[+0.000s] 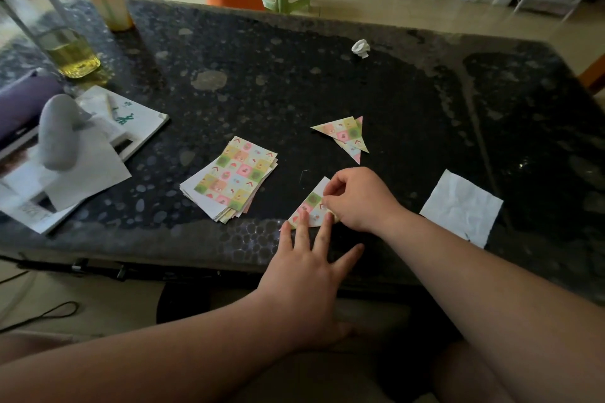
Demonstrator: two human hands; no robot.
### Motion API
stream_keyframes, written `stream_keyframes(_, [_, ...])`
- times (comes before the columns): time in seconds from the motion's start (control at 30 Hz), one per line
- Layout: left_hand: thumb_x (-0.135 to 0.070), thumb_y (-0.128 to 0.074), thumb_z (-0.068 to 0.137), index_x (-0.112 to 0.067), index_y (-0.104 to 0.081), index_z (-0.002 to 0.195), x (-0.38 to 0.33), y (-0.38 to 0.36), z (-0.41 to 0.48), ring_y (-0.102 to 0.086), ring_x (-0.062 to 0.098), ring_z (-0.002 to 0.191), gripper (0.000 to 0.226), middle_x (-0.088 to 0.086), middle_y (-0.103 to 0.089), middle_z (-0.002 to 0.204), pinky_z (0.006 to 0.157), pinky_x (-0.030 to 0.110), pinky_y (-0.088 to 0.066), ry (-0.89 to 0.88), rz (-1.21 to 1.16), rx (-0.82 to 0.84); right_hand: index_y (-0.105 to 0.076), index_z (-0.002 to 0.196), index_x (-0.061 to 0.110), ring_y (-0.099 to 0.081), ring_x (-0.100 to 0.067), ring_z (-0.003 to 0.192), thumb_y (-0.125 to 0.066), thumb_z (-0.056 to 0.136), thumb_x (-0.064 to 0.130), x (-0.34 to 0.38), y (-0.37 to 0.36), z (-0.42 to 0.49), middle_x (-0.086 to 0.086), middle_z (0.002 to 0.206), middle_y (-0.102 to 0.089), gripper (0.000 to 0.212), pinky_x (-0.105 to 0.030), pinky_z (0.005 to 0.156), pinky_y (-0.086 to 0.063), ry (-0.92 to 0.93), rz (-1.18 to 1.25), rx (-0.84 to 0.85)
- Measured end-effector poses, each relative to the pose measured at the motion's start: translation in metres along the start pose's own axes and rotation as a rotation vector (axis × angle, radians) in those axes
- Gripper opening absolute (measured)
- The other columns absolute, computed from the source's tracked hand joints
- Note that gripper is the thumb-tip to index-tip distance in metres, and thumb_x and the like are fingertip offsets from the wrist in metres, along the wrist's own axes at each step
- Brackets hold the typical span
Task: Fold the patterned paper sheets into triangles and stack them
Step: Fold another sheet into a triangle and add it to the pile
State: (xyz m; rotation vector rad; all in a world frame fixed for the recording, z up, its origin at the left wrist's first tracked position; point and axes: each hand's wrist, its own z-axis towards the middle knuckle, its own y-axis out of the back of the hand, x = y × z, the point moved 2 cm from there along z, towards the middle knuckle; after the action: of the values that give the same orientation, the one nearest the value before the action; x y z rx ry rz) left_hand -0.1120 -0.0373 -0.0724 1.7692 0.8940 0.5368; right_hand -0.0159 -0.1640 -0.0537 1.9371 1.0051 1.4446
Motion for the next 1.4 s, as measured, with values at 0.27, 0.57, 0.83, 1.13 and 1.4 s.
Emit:
stream_keyframes(0.27, [-0.083,-0.045,0.085,-0.045,0.027,0.153,0.002,0.005,-0.005,0.025,0.051,0.147,0.106,0.021,0.028,0.162,0.124,0.057,0.009,0.03,-0.028,0.035,-0.071,0.1,0.028,-0.064,-0.008,0.094,-0.07,0.095,0.023,-0.002,0.001,-0.002,0.014,0.093,-0.065,0.007,-0.034,0.088,-0.059,0.01,-0.013,0.005])
stream_keyframes(0.57, [-0.083,-0.04,0.087,-0.038,0.027,0.154,0.004,0.001,-0.013,0.028,0.046,0.148,0.105,0.021,0.033,0.16,0.125,0.056,0.009,0.033,-0.017,0.041,-0.071,0.093,0.031,-0.064,-0.007,0.092,-0.073,0.094,0.024,-0.004,-0.001,0.001,0.015,0.092,-0.067,0.007,-0.034,0.088,-0.059,-0.006,0.042,-0.004])
stream_keyframes(0.83, [-0.083,-0.041,0.086,-0.04,0.025,0.155,0.002,0.0,-0.011,0.028,0.045,0.148,0.105,0.023,0.032,0.16,0.124,0.053,0.011,0.009,-0.043,0.018,-0.068,0.091,0.032,-0.064,-0.007,0.094,-0.073,0.095,0.024,-0.002,0.0,0.001,0.014,0.093,-0.066,0.01,-0.028,0.083,-0.056,0.0,0.019,0.011])
stream_keyframes(1.13, [-0.088,-0.039,0.083,-0.042,0.028,0.153,0.004,0.003,-0.01,0.021,0.055,0.147,0.107,0.022,0.032,0.16,0.123,0.061,0.004,0.076,0.023,0.091,-0.068,0.094,0.031,-0.063,-0.008,0.093,-0.071,0.095,0.025,0.0,0.001,-0.002,0.013,0.093,-0.065,0.008,-0.032,0.086,-0.058,0.005,-0.013,0.014])
stream_keyframes(1.4, [-0.089,-0.039,0.082,-0.041,0.027,0.154,0.002,0.007,-0.011,0.02,0.055,0.147,0.109,0.023,0.032,0.16,0.124,0.061,0.002,0.087,0.034,0.103,-0.057,0.086,0.024,-0.059,-0.014,0.079,-0.076,0.073,0.07,0.001,0.016,-0.01,0.006,0.085,-0.061,0.051,-0.035,0.068,-0.052,-0.095,-0.399,0.107])
